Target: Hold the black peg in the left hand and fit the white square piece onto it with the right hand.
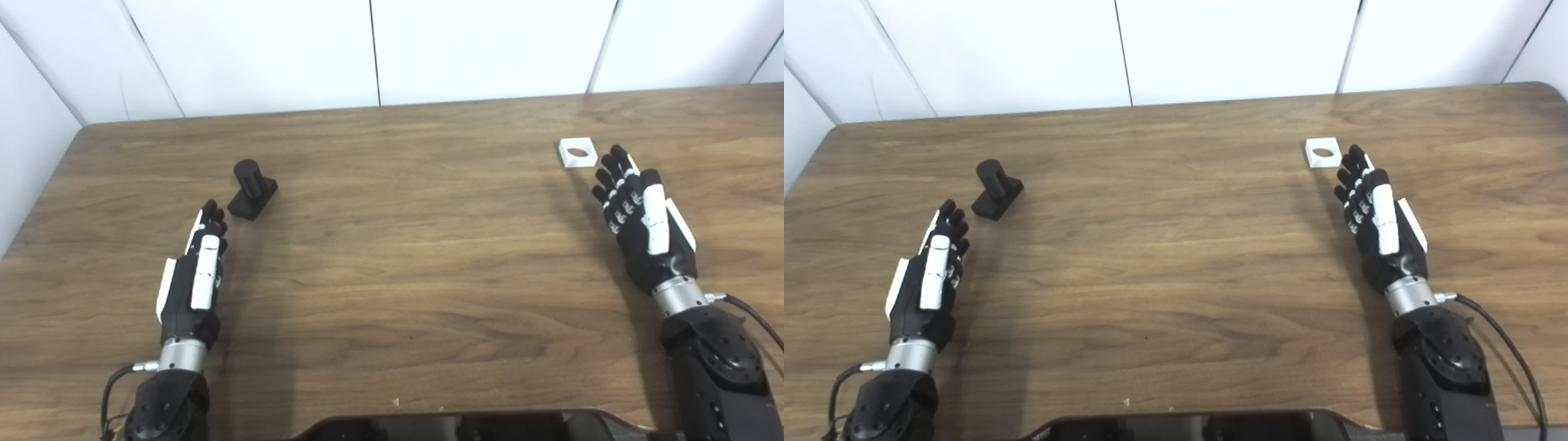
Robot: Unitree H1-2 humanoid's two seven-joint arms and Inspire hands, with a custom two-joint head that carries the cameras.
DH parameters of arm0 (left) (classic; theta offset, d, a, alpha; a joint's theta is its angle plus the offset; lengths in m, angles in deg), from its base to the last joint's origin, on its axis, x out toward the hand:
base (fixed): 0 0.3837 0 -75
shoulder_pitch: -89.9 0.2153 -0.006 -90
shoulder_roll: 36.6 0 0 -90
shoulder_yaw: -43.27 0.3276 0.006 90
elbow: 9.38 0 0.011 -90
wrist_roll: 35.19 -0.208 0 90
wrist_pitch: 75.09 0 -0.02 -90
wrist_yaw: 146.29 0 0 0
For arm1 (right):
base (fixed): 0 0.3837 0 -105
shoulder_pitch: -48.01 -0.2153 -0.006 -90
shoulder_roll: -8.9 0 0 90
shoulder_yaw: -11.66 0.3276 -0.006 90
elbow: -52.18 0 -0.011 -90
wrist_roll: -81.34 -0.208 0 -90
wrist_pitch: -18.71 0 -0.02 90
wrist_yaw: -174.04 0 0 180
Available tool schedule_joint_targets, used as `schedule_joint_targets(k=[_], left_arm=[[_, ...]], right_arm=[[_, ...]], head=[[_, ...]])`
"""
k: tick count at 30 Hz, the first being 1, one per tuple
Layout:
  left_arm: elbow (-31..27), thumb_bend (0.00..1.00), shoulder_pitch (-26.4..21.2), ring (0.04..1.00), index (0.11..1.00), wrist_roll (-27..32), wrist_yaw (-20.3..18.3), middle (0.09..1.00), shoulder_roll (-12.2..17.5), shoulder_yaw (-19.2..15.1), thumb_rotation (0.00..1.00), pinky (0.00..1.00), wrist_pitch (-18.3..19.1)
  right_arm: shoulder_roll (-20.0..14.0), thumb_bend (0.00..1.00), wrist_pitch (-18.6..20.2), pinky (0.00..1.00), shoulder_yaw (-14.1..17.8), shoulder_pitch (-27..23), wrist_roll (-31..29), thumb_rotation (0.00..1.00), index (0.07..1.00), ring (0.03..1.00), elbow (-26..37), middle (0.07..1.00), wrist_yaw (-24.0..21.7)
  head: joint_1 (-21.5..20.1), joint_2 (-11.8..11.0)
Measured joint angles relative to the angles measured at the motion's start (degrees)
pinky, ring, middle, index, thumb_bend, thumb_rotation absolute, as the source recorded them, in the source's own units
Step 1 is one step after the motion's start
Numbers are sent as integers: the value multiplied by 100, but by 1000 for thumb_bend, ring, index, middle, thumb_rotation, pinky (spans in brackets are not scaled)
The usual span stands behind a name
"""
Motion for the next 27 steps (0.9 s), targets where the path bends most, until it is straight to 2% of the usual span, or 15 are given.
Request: schedule_joint_targets(k=[3,10,13,14,17,19,27], left_arm=[[-61,534,0,1000,1000,-235,125,1000,-6,40,775,1000,94],[-329,594,-1,1000,1000,-784,221,1000,3,152,660,996,220],[-445,629,-9,1000,997,-1236,320,1000,32,230,625,979,227],[-519,641,-9,1000,993,-1643,393,1000,63,304,612,984,301],[-712,672,-27,1000,982,-2220,458,1000,90,392,562,998,449],[-765,699,-52,1000,964,-2473,466,1000,93,433,488,1000,472],[-758,733,-160,1000,922,-3247,570,1000,84,506,387,1000,570]], right_arm=[[-4,608,0,1000,0,0,0,1000,1000,1000,-5,1000,-1],[-15,591,-3,1000,-1,-7,-1,1000,1000,1000,-21,1000,-23],[-25,586,-4,1000,-4,-12,7,1000,1000,1000,-35,1000,-24],[-29,586,-3,1000,-5,-13,4,1000,1000,1000,-37,1000,-27],[-31,582,-3,1000,-4,-14,-2,1000,1000,1000,-40,1000,-38],[-30,578,-4,1000,-4,-17,-3,1000,1000,1000,-44,1000,-39],[-32,574,-6,1000,-20,-34,34,1000,1000,1000,-66,1000,-50]], head=[[0,-9],[26,-70],[35,-79],[44,-88],[35,-97],[35,-105],[53,-167]])
